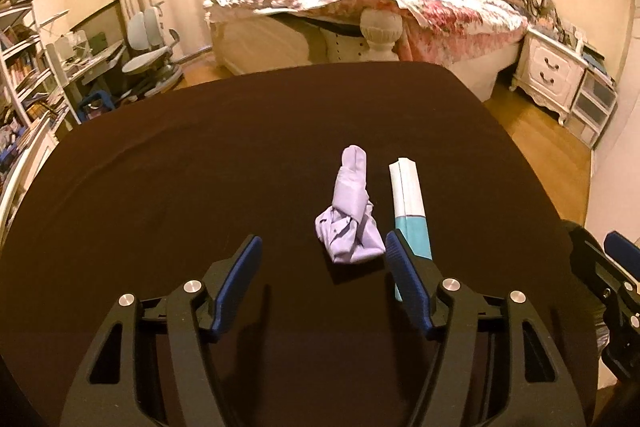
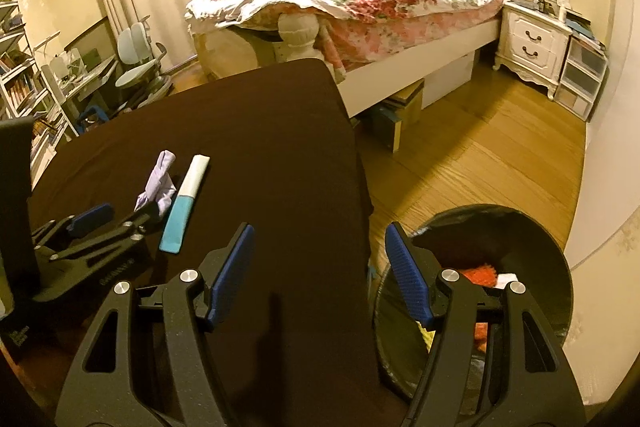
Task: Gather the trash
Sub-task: 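Grasp the lavender cloth with the left gripper, then grasp the white-and-teal tube with the right gripper while the left holds the cloth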
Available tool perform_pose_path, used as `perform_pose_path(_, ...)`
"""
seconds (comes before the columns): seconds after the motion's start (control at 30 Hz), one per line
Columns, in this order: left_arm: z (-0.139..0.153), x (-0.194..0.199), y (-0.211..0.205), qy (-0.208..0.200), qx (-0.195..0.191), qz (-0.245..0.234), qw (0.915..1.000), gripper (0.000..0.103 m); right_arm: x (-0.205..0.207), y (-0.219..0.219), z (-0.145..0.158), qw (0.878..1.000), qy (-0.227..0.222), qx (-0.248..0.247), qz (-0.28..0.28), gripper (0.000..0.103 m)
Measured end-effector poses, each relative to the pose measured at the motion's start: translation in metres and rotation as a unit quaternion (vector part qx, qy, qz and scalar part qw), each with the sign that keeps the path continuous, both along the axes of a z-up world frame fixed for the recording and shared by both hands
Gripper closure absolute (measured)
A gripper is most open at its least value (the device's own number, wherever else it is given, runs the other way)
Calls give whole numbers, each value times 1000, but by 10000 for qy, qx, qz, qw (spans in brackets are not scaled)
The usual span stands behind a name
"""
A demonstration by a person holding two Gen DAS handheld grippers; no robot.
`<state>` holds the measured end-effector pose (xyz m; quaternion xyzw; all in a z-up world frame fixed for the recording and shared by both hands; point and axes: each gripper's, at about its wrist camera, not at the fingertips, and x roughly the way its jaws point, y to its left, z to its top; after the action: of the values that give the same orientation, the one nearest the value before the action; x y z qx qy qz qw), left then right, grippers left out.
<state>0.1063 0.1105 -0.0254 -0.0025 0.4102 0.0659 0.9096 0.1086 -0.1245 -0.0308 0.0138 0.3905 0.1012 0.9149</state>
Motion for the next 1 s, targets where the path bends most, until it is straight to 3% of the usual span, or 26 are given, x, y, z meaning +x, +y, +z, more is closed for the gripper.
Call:
perform_pose_path(0.13,-2,8,2,121,-82,-116,9998,40,5,11,-2,10000,30,-34,54,37)
perform_pose_path(0.27,-7,14,6,244,-168,-261,9992,65,5,20,-3,9999,59,-81,121,37)
perform_pose_path(0.47,-4,8,16,168,-436,-262,9986,66,4,34,-4,9996,97,-128,222,37)
perform_pose_path(0.87,-3,-24,78,164,-260,360,9989,66,7,93,-12,9970,259,-208,696,37)
perform_pose_path(1.0,-4,-36,98,178,-158,540,9983,66,19,110,-24,9952,376,-441,793,45)
